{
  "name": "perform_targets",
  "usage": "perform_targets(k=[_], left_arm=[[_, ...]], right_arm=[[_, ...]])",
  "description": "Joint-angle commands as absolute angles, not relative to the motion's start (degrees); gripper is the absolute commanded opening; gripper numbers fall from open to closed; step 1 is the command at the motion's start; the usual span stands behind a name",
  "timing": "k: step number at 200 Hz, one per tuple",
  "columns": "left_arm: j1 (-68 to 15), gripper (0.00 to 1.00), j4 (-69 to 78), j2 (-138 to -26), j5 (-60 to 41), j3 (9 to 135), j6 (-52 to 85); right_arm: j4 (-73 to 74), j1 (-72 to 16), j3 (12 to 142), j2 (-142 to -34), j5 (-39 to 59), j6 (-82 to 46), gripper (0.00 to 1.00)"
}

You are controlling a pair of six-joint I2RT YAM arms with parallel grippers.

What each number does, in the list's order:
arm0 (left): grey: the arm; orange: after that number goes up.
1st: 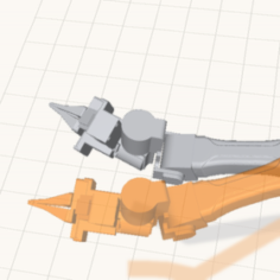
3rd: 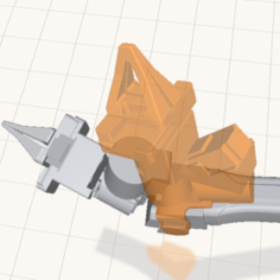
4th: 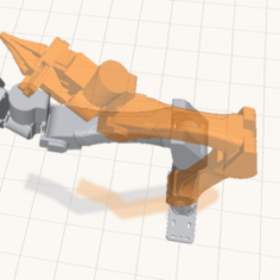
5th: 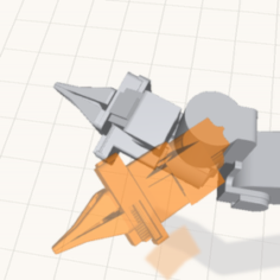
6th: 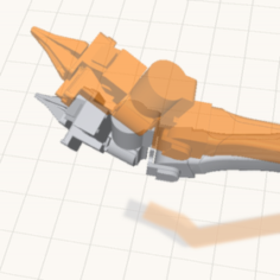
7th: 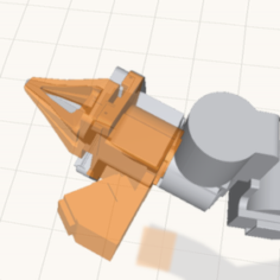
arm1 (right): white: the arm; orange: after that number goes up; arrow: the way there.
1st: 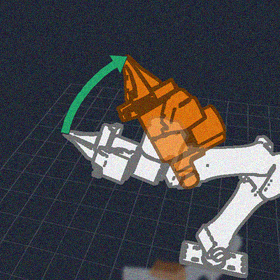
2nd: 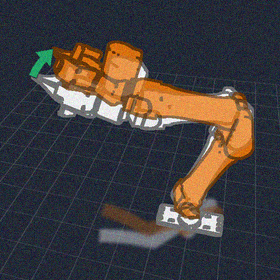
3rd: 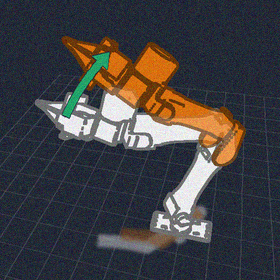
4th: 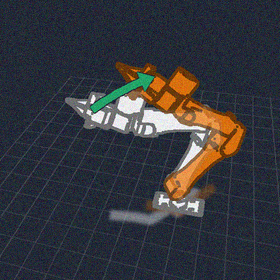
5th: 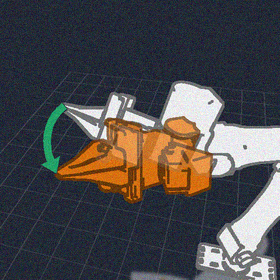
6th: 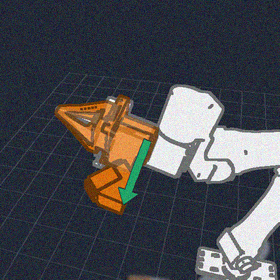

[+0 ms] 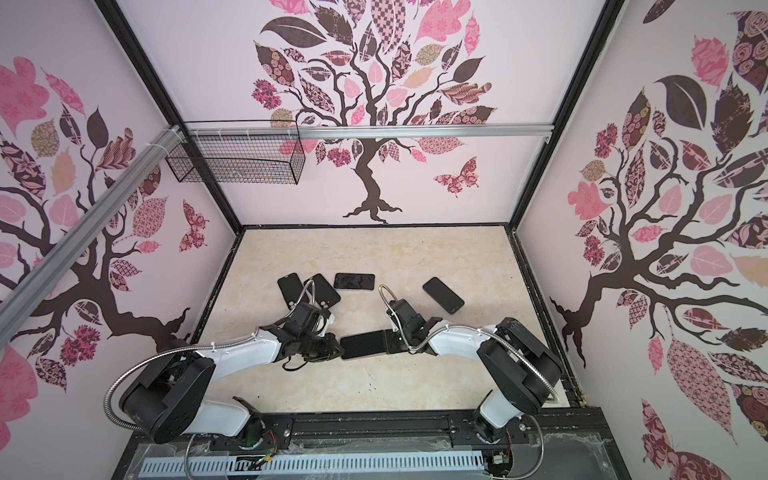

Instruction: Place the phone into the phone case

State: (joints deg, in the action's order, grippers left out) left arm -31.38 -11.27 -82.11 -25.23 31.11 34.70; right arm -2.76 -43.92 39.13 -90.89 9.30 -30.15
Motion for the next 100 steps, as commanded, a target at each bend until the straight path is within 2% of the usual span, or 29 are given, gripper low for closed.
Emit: perform_targets(k=[1,52,100], left_arm=[[-33.04,0.17,-7.64,-83.84,-24.53,30.06,33.85],[-33.0,0.18,-8.33,-82.45,-23.21,29.97,34.06],[-32.87,0.31,-9.25,-81.39,-22.08,30.54,33.93]], right_arm=[[-7.72,-47.46,34.6,-102.01,5.16,-29.27,0.13],[-12.14,-47.48,37.44,-94.89,4.12,-27.87,0.18],[-15.68,-46.49,41.15,-90.16,4.84,-26.41,0.29]])
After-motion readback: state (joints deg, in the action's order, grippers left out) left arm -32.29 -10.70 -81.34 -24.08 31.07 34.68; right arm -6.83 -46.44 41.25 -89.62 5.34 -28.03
